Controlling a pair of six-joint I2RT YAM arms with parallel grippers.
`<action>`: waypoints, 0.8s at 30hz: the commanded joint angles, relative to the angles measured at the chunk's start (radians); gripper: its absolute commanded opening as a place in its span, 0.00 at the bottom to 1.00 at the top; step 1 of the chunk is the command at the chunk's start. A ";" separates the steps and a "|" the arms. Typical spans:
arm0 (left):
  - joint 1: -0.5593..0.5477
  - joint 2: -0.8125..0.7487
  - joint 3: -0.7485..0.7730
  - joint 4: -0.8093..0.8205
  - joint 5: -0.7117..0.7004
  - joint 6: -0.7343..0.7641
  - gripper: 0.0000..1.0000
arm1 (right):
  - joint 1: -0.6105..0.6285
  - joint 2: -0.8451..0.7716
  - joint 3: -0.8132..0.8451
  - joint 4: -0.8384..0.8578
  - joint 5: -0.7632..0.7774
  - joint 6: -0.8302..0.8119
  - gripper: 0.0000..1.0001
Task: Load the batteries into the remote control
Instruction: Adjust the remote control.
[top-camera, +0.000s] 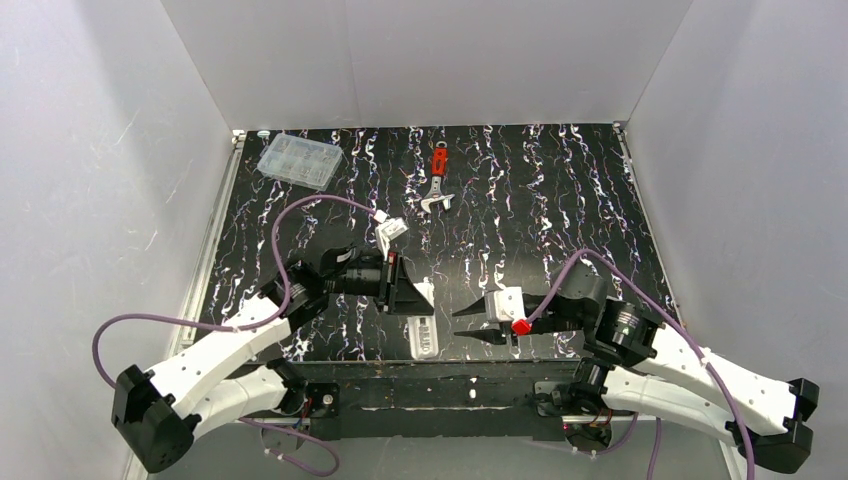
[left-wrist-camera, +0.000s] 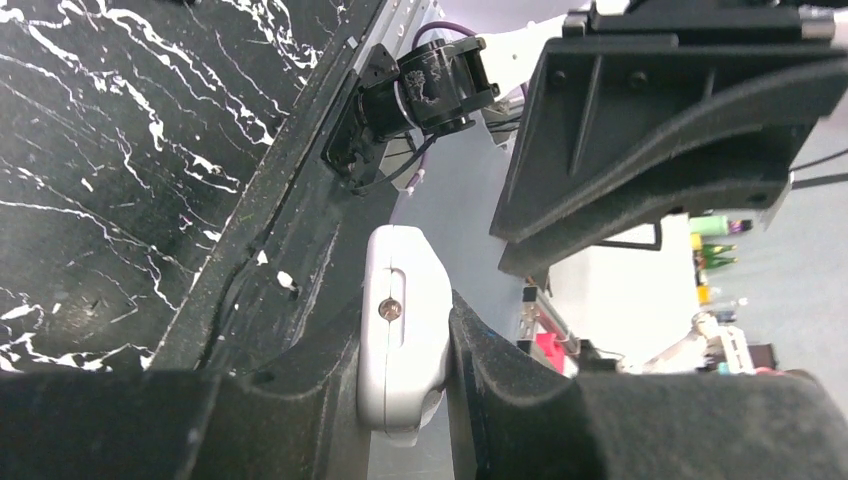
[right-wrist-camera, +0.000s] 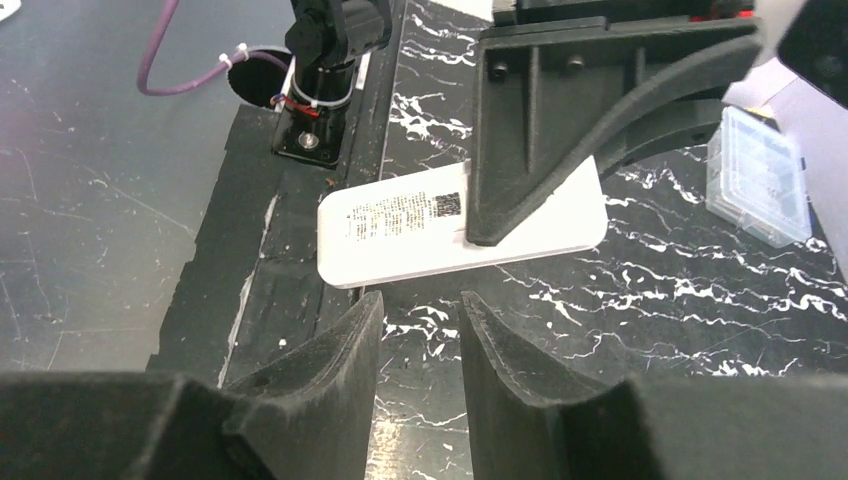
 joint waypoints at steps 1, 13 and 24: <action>-0.005 -0.064 -0.014 0.049 0.057 0.111 0.00 | 0.007 -0.022 0.016 0.078 0.024 0.006 0.42; -0.005 -0.131 0.054 -0.155 -0.009 0.318 0.00 | 0.008 -0.043 -0.012 0.090 0.043 0.013 0.42; -0.005 -0.158 0.093 -0.298 -0.106 0.385 0.00 | 0.008 -0.028 -0.035 0.137 0.076 0.060 0.44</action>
